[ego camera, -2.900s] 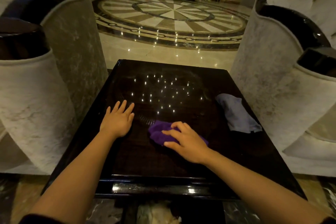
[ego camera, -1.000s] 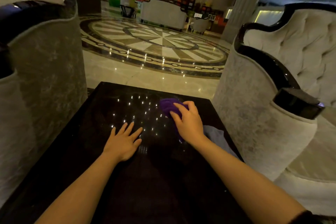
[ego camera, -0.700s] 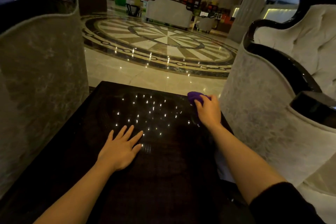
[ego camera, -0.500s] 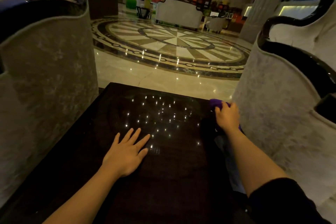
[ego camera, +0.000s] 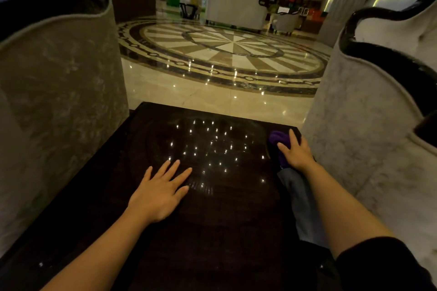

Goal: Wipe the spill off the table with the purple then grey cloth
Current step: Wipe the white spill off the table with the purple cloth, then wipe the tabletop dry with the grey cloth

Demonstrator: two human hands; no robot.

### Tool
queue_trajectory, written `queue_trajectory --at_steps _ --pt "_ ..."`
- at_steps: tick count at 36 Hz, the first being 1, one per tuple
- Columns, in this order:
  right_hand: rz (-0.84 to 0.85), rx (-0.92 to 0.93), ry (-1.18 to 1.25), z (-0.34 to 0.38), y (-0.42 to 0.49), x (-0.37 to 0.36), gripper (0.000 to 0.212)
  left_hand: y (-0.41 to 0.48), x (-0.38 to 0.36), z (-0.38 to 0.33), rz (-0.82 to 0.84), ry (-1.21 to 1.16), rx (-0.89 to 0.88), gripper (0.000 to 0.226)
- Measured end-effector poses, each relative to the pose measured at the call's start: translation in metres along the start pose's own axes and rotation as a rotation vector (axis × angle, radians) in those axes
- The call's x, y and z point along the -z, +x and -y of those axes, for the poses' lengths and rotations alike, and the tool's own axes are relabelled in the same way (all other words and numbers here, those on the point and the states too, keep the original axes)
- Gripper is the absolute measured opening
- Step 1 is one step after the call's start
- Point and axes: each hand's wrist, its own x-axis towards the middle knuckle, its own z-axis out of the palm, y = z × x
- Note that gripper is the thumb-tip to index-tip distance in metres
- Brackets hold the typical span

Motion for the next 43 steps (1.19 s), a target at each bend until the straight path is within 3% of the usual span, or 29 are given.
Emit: queue_trajectory --at_steps 12,19,23,32,43 --pt "-0.021 0.106 0.03 -0.017 -0.072 0.016 0.064 -0.002 0.0 -0.001 -0.001 0.003 -0.01 0.052" --pt "0.088 -0.007 -0.07 -0.018 -0.117 0.002 0.073 -0.003 0.0 -0.001 -0.025 -0.013 -0.015 0.051" --pt "0.05 -0.093 -0.171 -0.018 -0.135 -0.011 0.073 -0.006 0.002 -0.001 -0.063 -0.051 -0.039 0.05" --pt "-0.069 -0.13 -0.3 -0.013 -0.138 -0.023 0.051 -0.019 0.006 -0.002 -0.148 -0.098 -0.084 0.048" --pt "-0.116 -0.11 -0.342 -0.004 -0.135 -0.028 0.048 -0.042 0.011 0.036 -0.099 -0.033 0.006 0.049"
